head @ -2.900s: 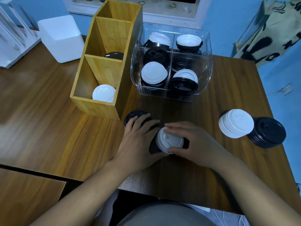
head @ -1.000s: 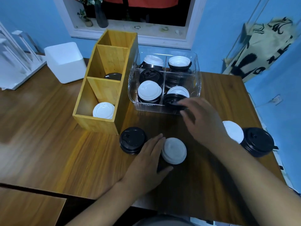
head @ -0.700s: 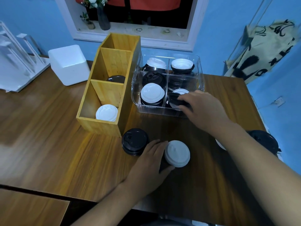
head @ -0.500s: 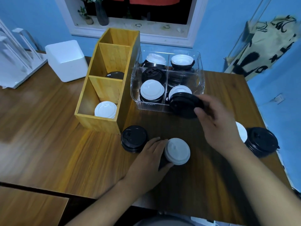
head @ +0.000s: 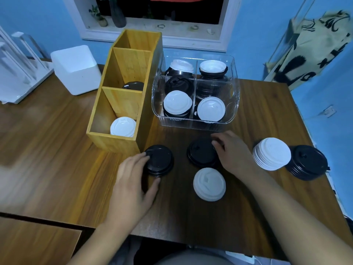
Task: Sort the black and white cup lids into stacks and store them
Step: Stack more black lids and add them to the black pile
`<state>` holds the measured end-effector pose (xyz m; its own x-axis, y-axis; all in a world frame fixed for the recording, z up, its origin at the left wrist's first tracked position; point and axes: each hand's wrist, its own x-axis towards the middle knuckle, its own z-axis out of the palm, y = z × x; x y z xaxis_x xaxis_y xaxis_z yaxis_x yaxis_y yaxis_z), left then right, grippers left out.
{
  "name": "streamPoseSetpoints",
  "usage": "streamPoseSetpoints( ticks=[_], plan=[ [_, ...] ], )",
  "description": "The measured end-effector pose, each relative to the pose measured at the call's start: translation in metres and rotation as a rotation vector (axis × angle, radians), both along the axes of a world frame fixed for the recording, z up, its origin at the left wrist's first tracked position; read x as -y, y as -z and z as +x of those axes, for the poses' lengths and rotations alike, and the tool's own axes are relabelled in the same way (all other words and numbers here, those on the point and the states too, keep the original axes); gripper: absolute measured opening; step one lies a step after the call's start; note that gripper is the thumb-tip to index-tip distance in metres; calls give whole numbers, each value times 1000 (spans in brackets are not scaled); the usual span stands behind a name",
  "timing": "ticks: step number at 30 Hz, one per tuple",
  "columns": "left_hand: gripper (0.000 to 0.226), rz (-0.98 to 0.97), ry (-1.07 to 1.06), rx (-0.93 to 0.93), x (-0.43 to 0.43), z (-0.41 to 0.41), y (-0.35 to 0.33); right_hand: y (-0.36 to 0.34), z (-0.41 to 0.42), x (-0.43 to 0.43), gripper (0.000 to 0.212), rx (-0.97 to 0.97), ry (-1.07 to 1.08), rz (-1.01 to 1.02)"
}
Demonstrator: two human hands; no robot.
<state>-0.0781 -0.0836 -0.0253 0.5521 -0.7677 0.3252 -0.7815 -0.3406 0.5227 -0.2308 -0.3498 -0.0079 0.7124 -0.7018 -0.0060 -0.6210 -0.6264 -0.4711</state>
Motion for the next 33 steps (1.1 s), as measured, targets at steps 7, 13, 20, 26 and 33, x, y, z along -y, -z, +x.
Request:
streamPoseSetpoints(
  ticks=[7, 13, 20, 26, 33],
  plan=[
    [76, 52, -63, -147, 2, 9, 9, -11, -4, -3, 72, -56, -283, 99],
    [87, 133, -96, -136, 6, 11, 6, -18, 6, -3, 85, -171, -409, 10],
    [88, 180, -136, -124, 12, 15, 11, -31, 12, -16, 79, 4, -362, -53],
    [87, 178, -150, -127, 13, 13, 7, -32, 44, -50, 77, 4, -547, 26],
    [85, 159, -163, -117, 13, 9, -2, -24, 65, -63, 78, -32, -575, 5]
  ],
)
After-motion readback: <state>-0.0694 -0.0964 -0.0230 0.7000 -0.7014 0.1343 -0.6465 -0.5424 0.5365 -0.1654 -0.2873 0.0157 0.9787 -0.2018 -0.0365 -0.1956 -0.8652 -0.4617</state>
